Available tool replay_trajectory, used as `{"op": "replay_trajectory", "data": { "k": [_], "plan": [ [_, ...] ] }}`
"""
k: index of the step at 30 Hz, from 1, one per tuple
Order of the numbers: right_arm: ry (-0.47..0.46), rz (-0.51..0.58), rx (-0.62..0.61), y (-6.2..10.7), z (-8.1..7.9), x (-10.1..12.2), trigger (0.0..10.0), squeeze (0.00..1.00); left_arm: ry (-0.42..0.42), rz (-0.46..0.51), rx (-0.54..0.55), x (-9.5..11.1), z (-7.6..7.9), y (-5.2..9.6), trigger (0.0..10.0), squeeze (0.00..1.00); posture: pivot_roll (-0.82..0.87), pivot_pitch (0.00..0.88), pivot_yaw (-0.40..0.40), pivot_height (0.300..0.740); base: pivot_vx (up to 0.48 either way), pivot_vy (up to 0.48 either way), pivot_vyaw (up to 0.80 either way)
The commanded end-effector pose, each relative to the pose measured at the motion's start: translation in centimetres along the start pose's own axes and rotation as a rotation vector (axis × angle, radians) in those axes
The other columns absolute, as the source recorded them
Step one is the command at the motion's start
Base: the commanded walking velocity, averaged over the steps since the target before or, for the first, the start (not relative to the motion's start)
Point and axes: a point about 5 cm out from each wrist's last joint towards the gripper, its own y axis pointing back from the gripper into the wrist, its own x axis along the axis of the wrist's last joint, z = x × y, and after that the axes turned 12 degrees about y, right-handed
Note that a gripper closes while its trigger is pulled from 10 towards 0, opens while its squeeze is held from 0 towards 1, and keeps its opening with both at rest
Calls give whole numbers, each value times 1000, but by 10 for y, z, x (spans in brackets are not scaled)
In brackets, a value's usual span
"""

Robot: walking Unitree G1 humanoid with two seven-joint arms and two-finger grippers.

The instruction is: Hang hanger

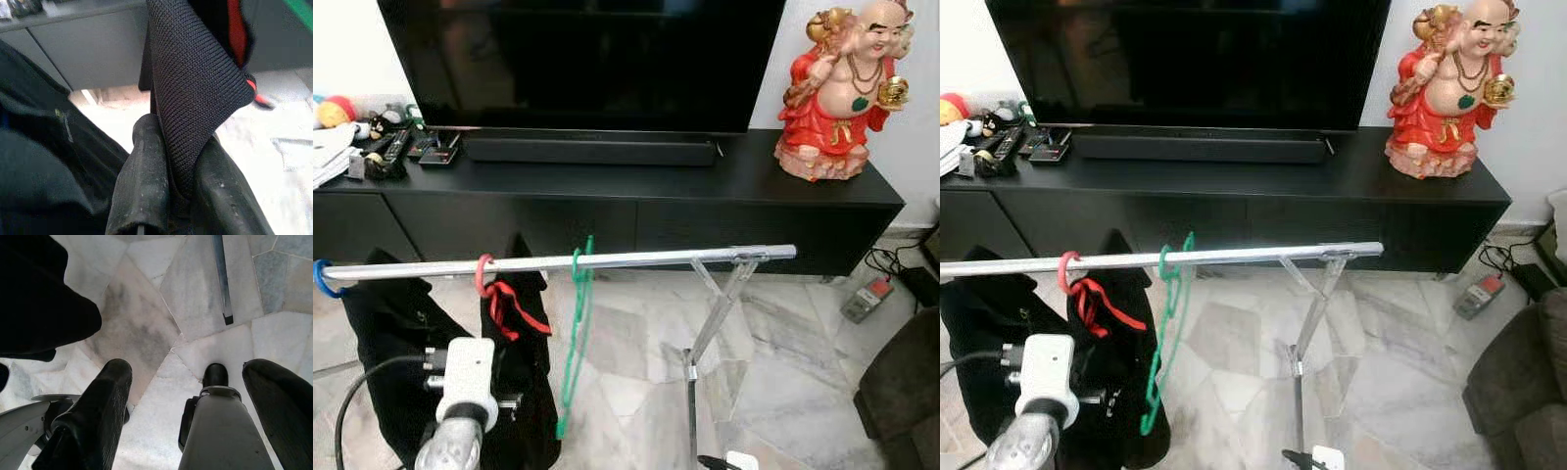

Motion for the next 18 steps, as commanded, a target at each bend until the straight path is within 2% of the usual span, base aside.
{"op": "replay_trajectory", "data": {
  "k": [1,5,11,14,18],
  "plan": [
    [1,-17,4,0,-2,-5,10000,0,-24,37,10,5,-2,1,10000,0,66,90,7,740,0,0,0],
    [2,-19,4,1,-2,-5,10000,0,-23,29,26,2,-4,5,10000,0,70,82,7,740,0,0,0],
    [6,-20,2,1,-1,-6,10000,0,4,78,14,8,-2,5,10000,0,70,75,8,740,0,0,0],
    [6,-19,1,1,-1,-6,10000,0,1,77,-20,3,-1,9,10000,0,69,74,8,740,0,0,0],
    [6,-18,1,1,-1,-6,10000,0,-42,52,-131,-4,5,16,10000,0,68,76,8,740,0,0,0]
  ]
}}
